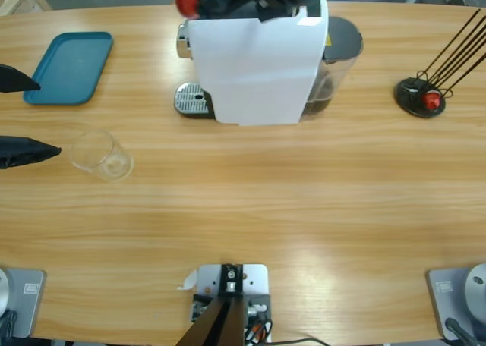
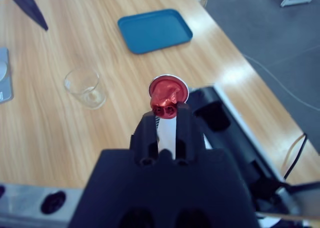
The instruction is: Pour coffee
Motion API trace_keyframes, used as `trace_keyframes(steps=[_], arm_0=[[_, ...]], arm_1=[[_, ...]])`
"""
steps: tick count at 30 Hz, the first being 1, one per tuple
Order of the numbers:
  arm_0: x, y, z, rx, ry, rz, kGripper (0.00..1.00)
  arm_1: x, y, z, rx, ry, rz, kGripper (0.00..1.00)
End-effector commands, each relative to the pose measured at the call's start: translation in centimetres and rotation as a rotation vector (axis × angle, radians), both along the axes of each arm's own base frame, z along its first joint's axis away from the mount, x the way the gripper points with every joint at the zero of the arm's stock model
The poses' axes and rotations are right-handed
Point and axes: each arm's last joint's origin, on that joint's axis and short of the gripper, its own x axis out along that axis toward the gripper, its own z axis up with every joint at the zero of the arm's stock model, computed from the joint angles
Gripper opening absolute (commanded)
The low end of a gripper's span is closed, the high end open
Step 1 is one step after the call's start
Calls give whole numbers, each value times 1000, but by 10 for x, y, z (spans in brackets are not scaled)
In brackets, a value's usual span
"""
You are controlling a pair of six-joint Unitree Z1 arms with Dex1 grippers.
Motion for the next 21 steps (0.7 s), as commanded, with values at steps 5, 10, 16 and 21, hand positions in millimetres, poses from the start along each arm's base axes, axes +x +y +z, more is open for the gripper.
trace_keyframes(steps=[5, 10, 16, 21], arm_0=[[-11, 11, -16, 2, 15, 2, 1000], [-8, 8, -20, -1, 11, 2, 1000], [-7, 7, -21, 0, 13, 2, 1000], [-7, 8, -22, 1, 16, 3, 1000]], arm_1=[[19, 24, -27, -142, 3, -6, 0], [18, 18, -22, -165, -32, -37, 0], [20, 18, -22, -164, -34, -40, 0], [29, 15, -25, -167, -28, -55, 0]])
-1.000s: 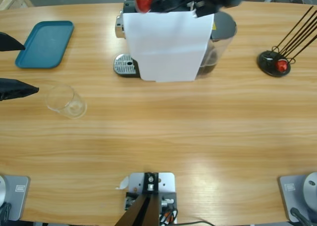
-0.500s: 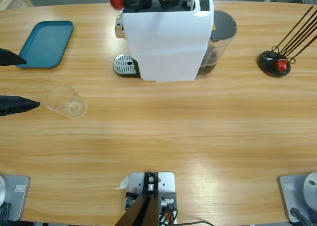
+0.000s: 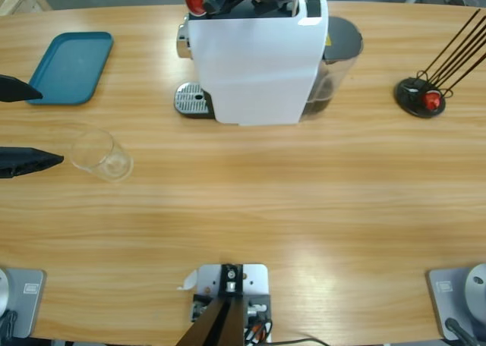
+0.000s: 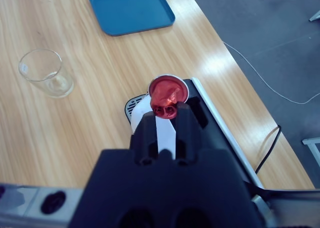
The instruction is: Pour coffee
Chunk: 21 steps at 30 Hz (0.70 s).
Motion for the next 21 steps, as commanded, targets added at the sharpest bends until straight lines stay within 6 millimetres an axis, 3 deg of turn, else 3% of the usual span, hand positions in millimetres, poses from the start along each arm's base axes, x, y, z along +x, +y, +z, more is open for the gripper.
trace_keyframes(steps=[1, 9, 21], arm_0=[[-3, 3, -11, 12, 28, 0, 1000], [-2, 3, -13, 16, 32, 0, 1000], [-1, 2, -16, 16, 34, 0, 1000]], arm_1=[[14, 2, -18, -44, 28, -8, 0], [24, 4, -25, -33, 63, 33, 0], [29, 1, -20, -74, 25, -15, 0]])
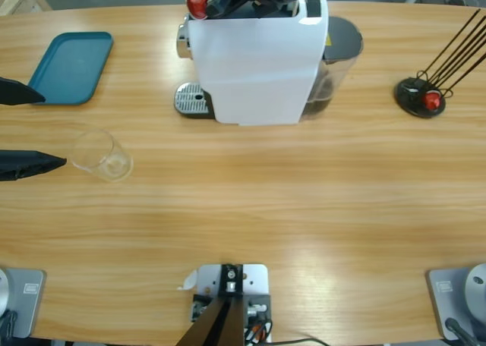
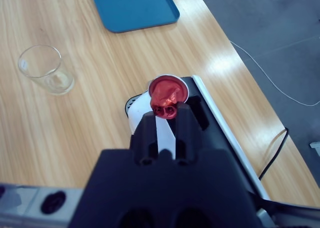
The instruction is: Pour coffee
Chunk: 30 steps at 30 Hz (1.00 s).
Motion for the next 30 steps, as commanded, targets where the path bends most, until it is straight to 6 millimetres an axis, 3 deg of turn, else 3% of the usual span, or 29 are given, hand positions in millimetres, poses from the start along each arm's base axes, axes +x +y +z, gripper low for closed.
trace_keyframes(steps=[1, 30], arm_0=[[-1, 2, -11, 11, 30, -1, 1000], [-2, 2, -12, 11, 30, 2, 1000]], arm_1=[[15, 3, -12, -78, -4, -51, 0], [16, 4, -19, -117, 13, -57, 0]])
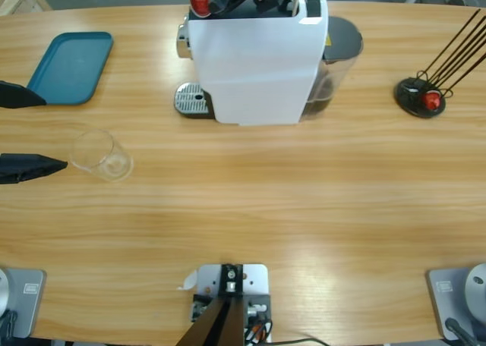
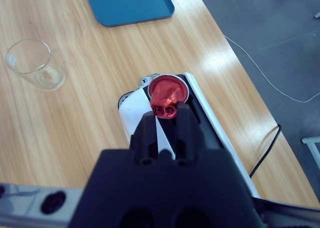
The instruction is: Pour coffee
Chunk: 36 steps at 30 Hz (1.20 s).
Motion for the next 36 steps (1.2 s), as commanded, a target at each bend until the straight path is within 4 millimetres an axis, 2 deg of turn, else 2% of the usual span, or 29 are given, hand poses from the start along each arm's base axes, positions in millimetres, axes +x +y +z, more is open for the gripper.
trace_keyframes(steps=[1, 7, 8, 10, 13, 19, 21, 26, 33, 36], arm_0=[[-2, 2, -9, 5, 24, 3, 1000], [-2, 3, -9, 5, 24, 5, 1000], [-2, 3, -9, 4, 24, 4, 1000], [-2, 3, -9, 5, 24, 4, 1000], [-2, 3, -10, 6, 27, 5, 1000], [-2, 3, -10, 4, 25, 5, 1000], [-2, 3, -10, 4, 25, 5, 1000], [-2, 3, -10, 3, 24, 5, 1000], [-3, 3, -11, 0, 24, 5, 1000], [-3, 3, -11, -5, 20, 6, 1000]], arm_1=[[12, 2, -21, -77, 23, -39, 0], [14, 6, -25, -70, 44, -19, 0], [15, 6, -26, -74, 49, -22, 27], [17, 7, -26, -89, 48, -42, 250], [18, 6, -25, -107, 26, -85, 474], [17, 9, -22, -133, -20, -135, 769], [16, 9, -21, -134, -28, -139, 838], [7, 9, -11, -121, -52, -136, 862], [-23, 0, 16, -113, -83, -116, 850], [-29, -5, 25, -99, -93, -125, 849]])
